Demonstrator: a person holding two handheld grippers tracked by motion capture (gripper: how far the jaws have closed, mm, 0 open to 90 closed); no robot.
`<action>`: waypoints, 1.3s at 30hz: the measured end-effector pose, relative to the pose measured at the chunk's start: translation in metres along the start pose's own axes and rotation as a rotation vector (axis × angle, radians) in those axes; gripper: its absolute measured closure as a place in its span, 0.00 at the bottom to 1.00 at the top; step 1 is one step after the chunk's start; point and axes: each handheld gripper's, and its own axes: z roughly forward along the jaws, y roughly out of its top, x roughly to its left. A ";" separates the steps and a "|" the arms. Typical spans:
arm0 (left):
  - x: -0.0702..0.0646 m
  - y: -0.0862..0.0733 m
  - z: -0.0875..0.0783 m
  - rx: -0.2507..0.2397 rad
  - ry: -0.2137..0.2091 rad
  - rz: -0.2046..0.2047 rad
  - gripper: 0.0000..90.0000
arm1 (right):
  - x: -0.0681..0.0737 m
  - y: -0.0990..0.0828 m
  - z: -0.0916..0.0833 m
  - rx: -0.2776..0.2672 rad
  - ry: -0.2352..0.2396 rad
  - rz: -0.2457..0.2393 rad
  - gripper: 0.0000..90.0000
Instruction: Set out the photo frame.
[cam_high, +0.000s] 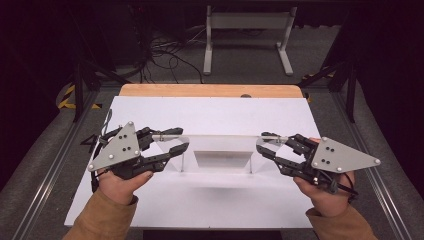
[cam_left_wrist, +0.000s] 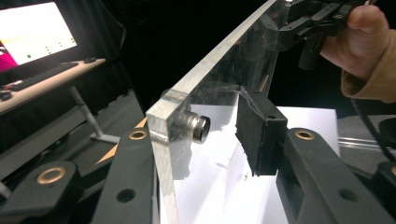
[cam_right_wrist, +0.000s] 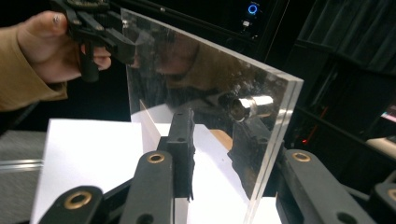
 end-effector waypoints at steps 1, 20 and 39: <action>0.001 0.000 0.002 0.003 -0.006 -0.011 0.69 | -0.001 0.000 -0.001 -0.001 0.005 0.017 0.74; 0.033 -0.042 0.035 0.065 0.152 -0.133 0.42 | -0.055 -0.035 0.032 0.030 -0.020 0.151 0.65; 0.048 -0.075 0.035 0.104 0.202 -0.254 0.26 | -0.060 -0.057 0.019 0.075 -0.150 0.284 0.31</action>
